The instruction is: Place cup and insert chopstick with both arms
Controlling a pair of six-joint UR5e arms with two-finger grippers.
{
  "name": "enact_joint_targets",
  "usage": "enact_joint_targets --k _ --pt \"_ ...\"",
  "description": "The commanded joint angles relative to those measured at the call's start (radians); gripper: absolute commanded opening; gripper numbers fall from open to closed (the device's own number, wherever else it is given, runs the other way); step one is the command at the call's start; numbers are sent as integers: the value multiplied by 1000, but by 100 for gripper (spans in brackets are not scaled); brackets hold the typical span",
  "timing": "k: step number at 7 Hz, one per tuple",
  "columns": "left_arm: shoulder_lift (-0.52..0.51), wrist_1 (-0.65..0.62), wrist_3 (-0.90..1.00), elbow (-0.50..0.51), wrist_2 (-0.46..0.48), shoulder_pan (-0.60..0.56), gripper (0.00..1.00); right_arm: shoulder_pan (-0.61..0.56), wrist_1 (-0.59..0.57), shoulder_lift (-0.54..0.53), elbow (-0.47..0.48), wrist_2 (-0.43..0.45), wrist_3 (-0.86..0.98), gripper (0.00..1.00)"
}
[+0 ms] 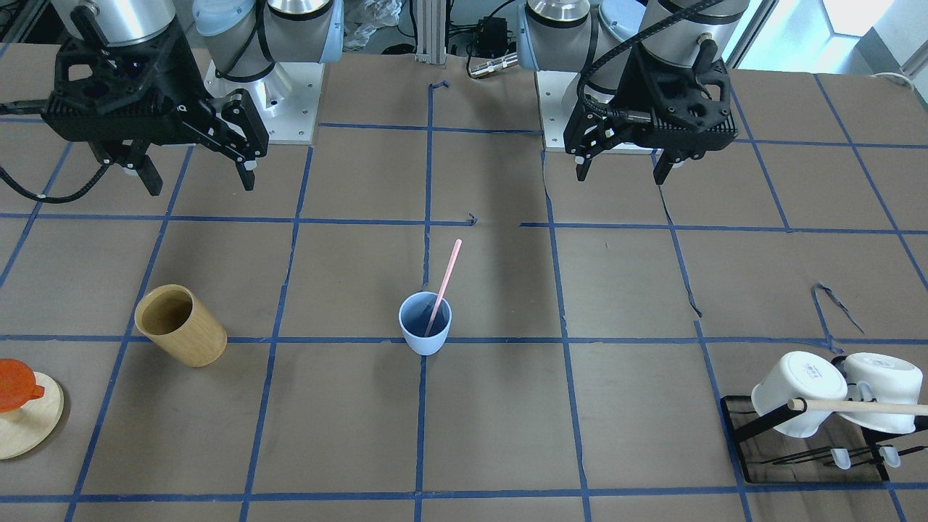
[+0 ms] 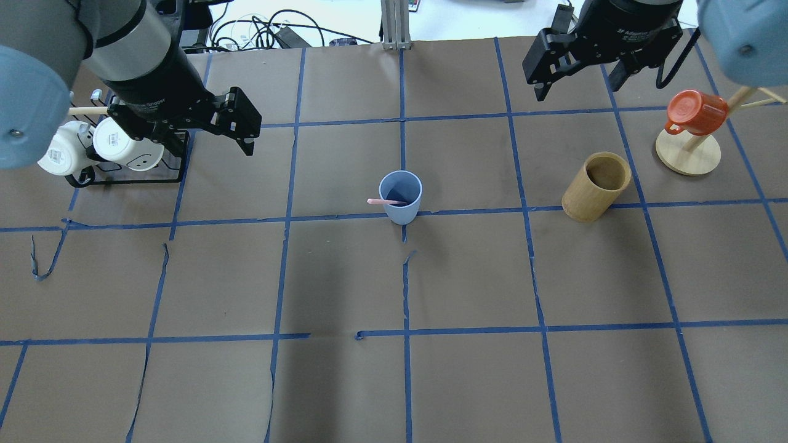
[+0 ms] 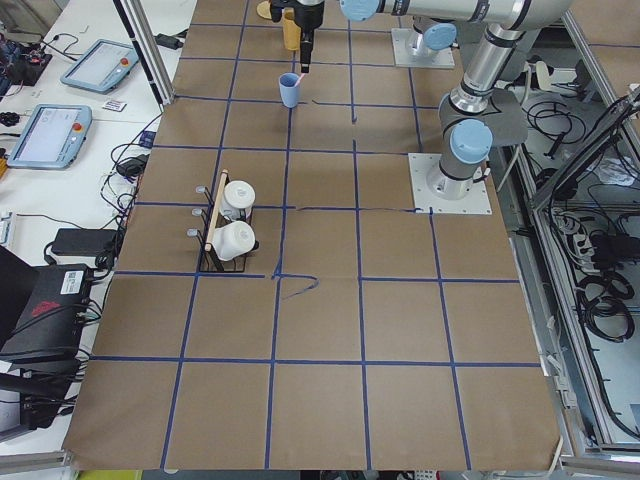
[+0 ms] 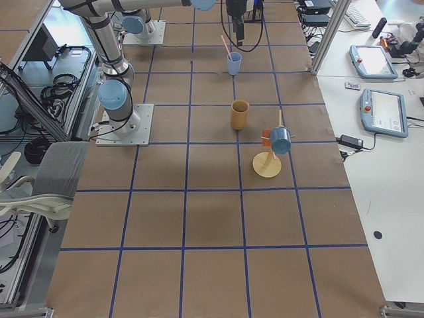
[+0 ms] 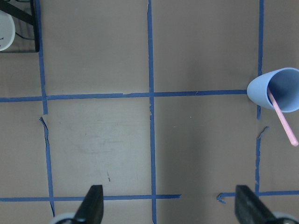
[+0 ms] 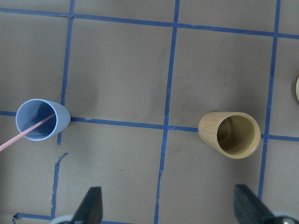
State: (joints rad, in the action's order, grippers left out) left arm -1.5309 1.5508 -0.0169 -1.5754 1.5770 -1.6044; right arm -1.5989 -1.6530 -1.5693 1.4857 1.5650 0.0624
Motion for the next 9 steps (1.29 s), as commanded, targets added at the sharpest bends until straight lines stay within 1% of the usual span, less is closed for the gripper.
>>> enact_joint_targets --k 1,2,4,7,9 --pt "-1 0 0 2 0 0 100 1 -13 -18 51 -8 -19 100" --pt "-2 0 0 0 0 0 100 4 -13 -27 70 6 -16 100" --pt "0 0 0 2 0 1 100 8 -19 -25 68 -2 -6 100" --pt "5 2 0 2 0 3 100 8 -88 -23 67 7 -4 100" --pt "3 2 0 2 0 1 100 8 -88 -20 68 6 -4 100"
